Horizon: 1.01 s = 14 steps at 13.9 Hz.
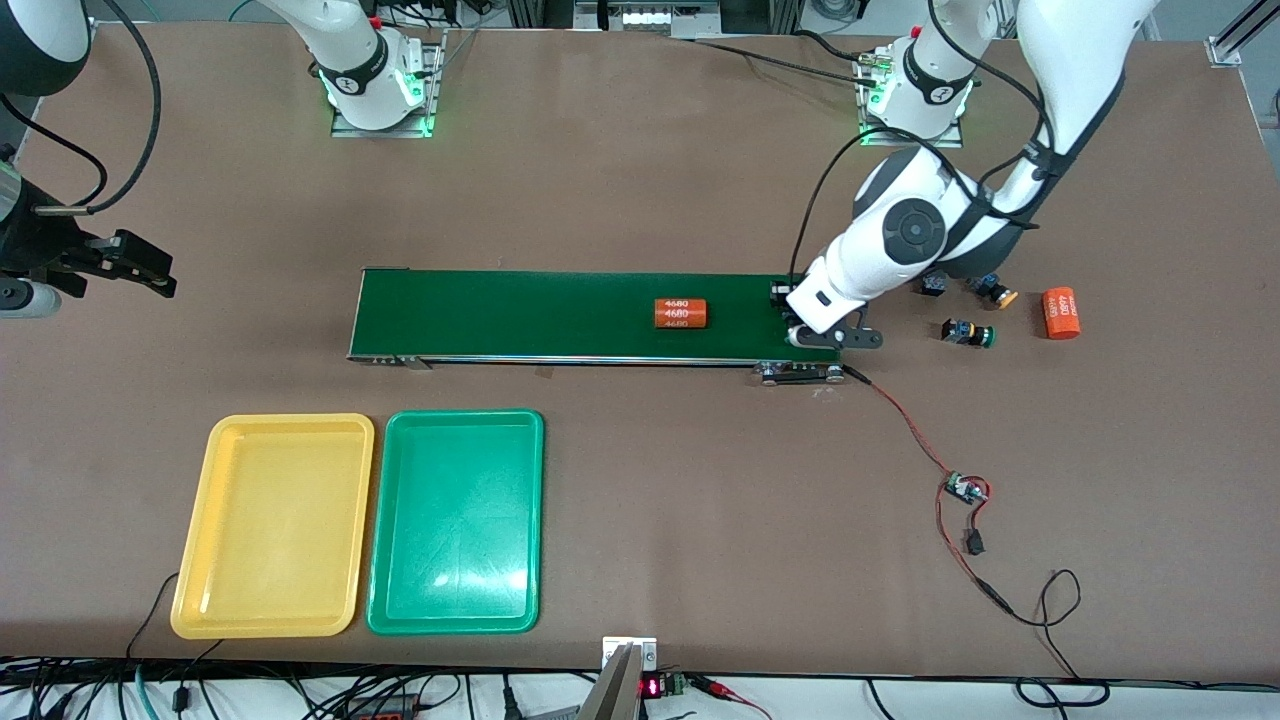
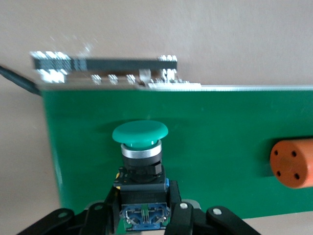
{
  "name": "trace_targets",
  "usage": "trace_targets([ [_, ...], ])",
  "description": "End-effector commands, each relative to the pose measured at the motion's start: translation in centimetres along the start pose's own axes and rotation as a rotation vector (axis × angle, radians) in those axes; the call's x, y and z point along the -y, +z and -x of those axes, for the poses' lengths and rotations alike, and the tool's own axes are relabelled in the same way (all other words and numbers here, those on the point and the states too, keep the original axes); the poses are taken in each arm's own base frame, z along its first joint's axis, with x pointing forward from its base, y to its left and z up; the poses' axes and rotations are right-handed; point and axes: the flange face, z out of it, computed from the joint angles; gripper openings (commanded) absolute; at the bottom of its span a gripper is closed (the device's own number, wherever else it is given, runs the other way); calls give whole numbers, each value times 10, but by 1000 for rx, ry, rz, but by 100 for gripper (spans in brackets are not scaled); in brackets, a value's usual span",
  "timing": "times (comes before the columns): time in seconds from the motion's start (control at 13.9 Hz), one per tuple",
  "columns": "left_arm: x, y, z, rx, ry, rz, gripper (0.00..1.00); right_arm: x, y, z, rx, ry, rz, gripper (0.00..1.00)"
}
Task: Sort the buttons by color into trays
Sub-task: 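Set the green button on the conveyor belt and release it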
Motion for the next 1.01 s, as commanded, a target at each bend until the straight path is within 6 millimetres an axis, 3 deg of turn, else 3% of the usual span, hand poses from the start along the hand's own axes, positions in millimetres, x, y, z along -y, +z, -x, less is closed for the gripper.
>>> trace_targets([
  [0.0, -5, -1, 4, -6, -12, 5, 48, -5, 2, 0, -6, 14, -16, 100],
  [0.07, -4, -1, 4, -6, -16, 4, 72, -3, 2, 0, -9, 12, -16, 100],
  [0.22, -3, -9, 1, -19, -40, 0, 90, -5, 2, 0, -9, 15, -16, 100],
  [0.43, 3, -36, -2, -75, -53, -28, 99, -4, 2, 0, -9, 14, -16, 100],
  [0.72, 40, -105, -33, -56, -135, -91, 100, -4, 2, 0, -9, 14, -16, 100],
  [0.94, 79, -128, -51, -111, -105, -216, 100, -3, 2, 0, -9, 12, -16, 100],
])
